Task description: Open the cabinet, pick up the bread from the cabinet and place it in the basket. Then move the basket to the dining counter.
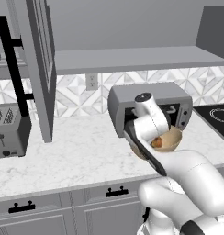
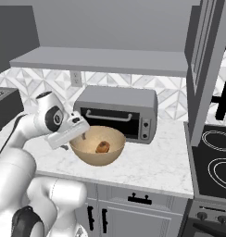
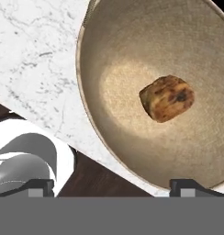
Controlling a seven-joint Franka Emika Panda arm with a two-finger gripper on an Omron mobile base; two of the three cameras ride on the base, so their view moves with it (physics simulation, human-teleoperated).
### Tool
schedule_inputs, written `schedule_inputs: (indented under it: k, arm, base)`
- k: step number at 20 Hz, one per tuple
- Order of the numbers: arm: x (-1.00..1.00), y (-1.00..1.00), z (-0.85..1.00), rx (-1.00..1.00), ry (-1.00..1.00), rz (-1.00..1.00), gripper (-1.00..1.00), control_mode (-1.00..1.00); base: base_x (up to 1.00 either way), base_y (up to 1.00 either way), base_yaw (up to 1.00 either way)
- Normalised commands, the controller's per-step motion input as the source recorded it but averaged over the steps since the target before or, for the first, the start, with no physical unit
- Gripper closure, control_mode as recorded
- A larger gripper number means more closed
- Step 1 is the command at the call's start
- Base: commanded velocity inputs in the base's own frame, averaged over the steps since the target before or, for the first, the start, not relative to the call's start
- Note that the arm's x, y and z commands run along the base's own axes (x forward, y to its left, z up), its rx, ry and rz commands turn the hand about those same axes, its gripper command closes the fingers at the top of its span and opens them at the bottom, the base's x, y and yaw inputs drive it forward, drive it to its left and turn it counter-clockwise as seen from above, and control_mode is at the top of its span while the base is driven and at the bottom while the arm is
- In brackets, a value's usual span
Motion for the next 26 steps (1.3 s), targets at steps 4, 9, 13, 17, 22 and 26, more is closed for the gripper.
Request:
schedule_inputs:
  k: [4,9,13,17,22,26]
  arm:
    - [0.14,0.00,-0.16,0.00,0.03,0.05,-1.00,-1.00]
    - [0.49,0.00,-0.31,0.00,0.02,0.04,-1.00,-1.00]
    - [0.39,0.00,-0.46,0.00,0.06,0.04,-1.00,-1.00]
    - [0.27,0.00,-0.31,0.00,0.06,0.03,-1.00,-1.00]
    - [0.13,0.00,-0.33,0.00,0.05,0.02,-1.00,-1.00]
    - [-0.08,0.00,-0.28,0.00,0.06,0.00,-1.00,-1.00]
  base:
    - [0.00,0.00,0.00]
    - [0.00,0.00,0.00]
    - [0.00,0.00,0.00]
    - [0.00,0.00,0.00]
    - [0.00,0.00,0.00]
    - [0.00,0.00,0.00]
